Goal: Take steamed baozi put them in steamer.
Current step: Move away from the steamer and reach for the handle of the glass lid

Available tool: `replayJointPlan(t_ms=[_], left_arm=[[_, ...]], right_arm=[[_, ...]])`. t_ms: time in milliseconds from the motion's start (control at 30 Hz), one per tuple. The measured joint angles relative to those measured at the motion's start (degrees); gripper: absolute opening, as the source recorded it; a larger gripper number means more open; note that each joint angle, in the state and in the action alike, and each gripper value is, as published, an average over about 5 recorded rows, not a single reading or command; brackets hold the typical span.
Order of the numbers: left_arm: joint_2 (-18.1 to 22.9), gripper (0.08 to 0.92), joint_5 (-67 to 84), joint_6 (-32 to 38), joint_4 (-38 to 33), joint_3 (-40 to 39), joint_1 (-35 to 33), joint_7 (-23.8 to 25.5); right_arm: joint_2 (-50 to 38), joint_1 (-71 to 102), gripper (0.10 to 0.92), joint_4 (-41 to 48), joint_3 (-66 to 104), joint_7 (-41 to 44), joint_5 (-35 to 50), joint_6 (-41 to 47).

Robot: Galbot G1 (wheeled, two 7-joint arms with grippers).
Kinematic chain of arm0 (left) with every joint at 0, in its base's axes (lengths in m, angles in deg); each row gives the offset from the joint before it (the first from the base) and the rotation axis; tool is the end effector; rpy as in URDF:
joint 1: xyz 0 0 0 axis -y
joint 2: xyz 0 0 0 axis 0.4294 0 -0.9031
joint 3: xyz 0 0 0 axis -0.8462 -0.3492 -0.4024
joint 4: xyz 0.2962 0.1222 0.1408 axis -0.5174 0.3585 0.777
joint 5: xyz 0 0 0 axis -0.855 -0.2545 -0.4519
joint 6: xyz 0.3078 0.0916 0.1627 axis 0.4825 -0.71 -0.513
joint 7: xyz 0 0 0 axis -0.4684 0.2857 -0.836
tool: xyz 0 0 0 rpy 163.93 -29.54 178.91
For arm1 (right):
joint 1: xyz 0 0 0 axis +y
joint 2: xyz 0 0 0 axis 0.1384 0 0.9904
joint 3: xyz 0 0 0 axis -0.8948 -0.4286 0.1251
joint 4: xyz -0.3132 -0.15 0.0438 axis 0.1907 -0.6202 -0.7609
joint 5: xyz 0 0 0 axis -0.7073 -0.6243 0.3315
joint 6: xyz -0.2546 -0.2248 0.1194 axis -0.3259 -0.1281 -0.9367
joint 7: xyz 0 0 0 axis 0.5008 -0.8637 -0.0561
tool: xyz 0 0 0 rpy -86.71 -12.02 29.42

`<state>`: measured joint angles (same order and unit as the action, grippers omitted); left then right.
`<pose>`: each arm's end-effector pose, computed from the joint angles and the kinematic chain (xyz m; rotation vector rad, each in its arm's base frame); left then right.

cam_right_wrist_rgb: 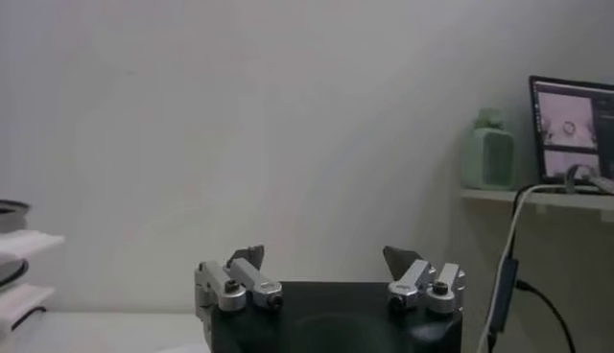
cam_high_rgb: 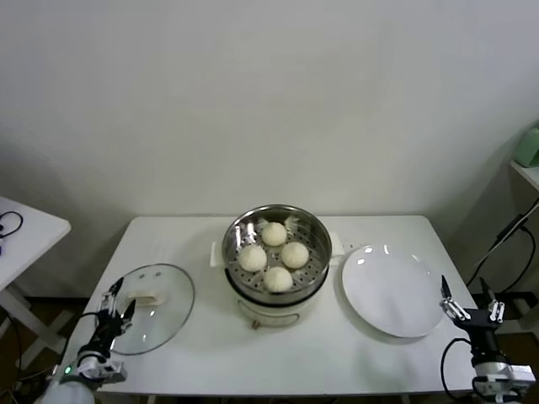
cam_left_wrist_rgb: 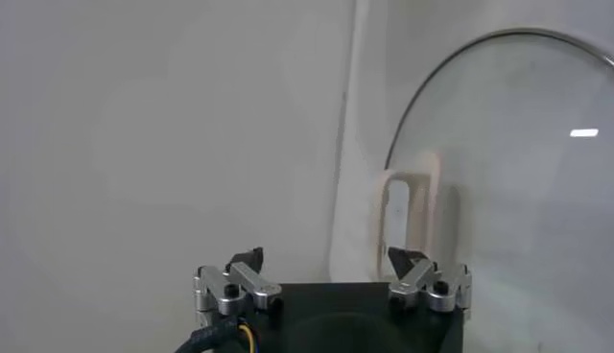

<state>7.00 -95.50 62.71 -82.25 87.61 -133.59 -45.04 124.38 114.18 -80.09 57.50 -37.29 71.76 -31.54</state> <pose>0.2210 0.2039 -0.4108 -0.1491 -2.1964 -1.9923 0.1801 -0.2035 -0.3685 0.2146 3.0663 -0.1122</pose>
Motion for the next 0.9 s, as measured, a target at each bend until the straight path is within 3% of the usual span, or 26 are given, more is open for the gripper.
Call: replayJointPlan(t_ms=[667, 900], left_arm=[[1.63, 0.814, -2.72, -1.31, 3.23, -0.68, 2.84, -1.71], [2.38, 0.646, -3.45, -0.83, 3.95, -0.73, 3.27, -2.35]], right_arm=[[1.89, 0.50, 0.823, 0.52, 0.50, -0.28, -0.13, -1.33], [2.10, 0.25, 0.823, 0.76, 0.42, -0.57, -0.14, -1.48]])
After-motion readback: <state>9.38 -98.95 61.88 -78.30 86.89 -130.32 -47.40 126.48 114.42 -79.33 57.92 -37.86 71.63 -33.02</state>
